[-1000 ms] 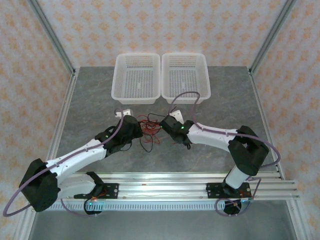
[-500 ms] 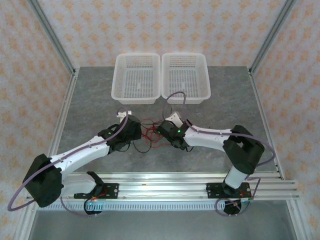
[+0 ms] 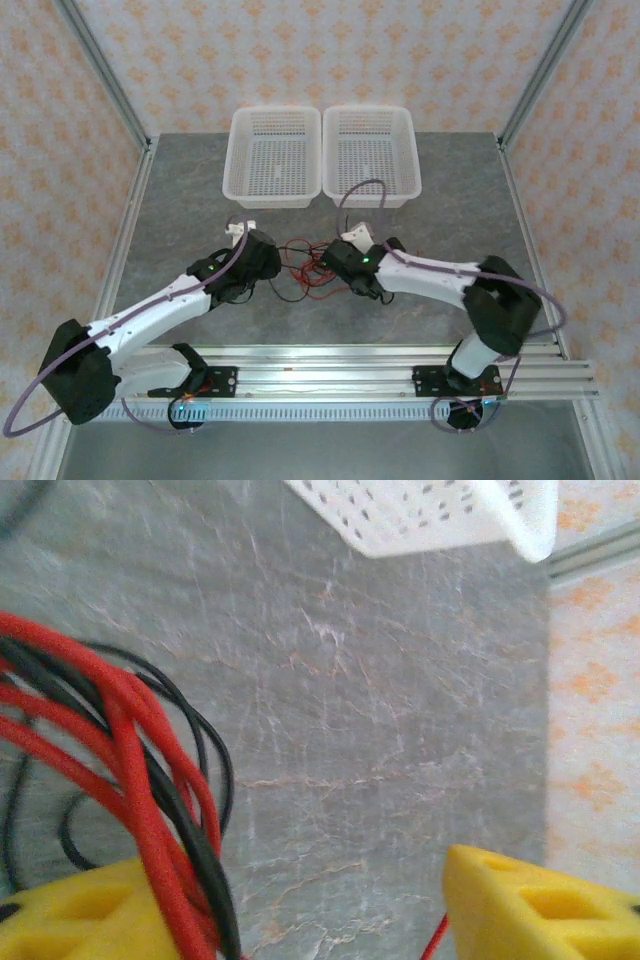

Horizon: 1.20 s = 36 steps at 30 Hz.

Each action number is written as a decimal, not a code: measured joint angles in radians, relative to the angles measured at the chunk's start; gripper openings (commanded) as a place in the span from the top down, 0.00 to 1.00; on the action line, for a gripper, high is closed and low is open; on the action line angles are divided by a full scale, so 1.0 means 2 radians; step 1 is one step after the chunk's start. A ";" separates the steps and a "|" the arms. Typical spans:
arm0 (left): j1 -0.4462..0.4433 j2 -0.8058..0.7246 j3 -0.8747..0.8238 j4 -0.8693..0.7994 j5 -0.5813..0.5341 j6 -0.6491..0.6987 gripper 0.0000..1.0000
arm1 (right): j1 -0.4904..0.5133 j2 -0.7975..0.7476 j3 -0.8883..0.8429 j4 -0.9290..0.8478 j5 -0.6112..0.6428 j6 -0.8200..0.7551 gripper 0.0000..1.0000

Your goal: Untangle the cables

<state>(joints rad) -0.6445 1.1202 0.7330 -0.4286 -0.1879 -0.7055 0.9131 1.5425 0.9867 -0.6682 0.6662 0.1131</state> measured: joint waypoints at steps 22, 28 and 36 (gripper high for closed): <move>-0.122 0.140 0.076 0.030 0.024 -0.014 0.36 | -0.140 -0.265 -0.130 0.139 -0.315 0.339 0.19; -0.147 0.212 0.110 0.082 0.061 -0.015 0.36 | -0.150 -0.267 -0.206 0.217 -0.336 0.441 0.19; -0.149 0.317 0.165 0.093 0.044 -0.013 0.36 | -0.180 -0.209 -0.237 0.291 -0.348 0.499 0.20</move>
<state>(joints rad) -0.9424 1.7538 1.0637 -0.2432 -0.0994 -0.7315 0.5537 1.1252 0.5133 -0.0868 -0.0307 1.1118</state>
